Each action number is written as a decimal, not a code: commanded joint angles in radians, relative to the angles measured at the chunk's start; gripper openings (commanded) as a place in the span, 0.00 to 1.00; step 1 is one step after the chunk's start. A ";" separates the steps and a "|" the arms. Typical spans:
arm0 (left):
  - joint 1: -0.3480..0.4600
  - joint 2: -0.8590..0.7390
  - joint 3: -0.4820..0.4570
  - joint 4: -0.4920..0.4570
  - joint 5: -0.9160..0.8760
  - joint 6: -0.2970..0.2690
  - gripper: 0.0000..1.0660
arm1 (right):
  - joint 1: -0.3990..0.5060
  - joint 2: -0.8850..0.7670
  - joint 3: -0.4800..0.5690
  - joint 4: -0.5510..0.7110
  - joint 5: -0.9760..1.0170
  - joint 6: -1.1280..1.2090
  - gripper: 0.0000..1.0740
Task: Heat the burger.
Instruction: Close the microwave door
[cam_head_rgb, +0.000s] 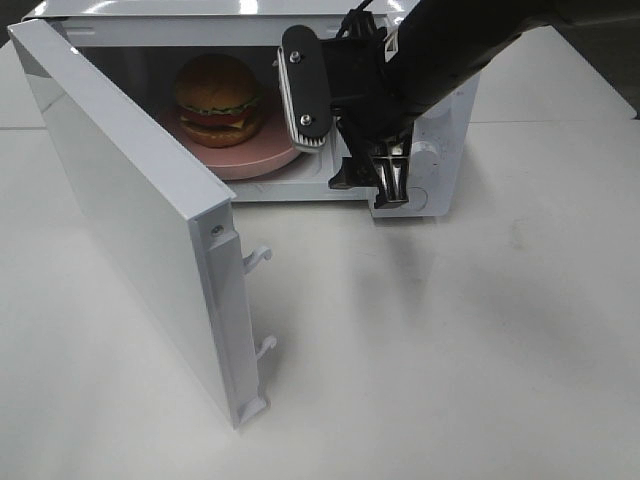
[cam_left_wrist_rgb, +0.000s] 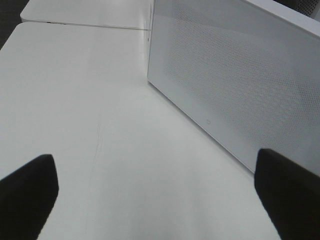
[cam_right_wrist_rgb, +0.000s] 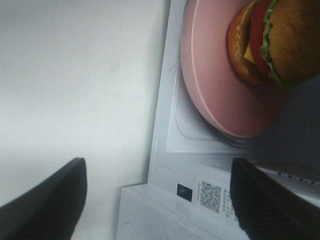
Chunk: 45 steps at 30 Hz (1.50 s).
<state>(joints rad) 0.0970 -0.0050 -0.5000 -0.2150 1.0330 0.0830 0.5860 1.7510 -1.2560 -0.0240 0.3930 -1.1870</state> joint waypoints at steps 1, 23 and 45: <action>0.003 -0.021 0.002 -0.003 -0.008 0.004 0.94 | -0.005 -0.083 0.054 -0.001 0.006 0.133 0.71; 0.003 -0.021 0.002 -0.003 -0.008 0.004 0.94 | -0.005 -0.462 0.393 -0.002 0.130 0.825 0.71; 0.003 -0.021 0.002 -0.003 -0.008 0.004 0.94 | -0.005 -0.902 0.493 -0.029 0.616 1.219 0.71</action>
<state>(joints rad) 0.0970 -0.0050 -0.5000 -0.2150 1.0330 0.0830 0.5860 0.8750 -0.7670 -0.0490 0.9660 0.0190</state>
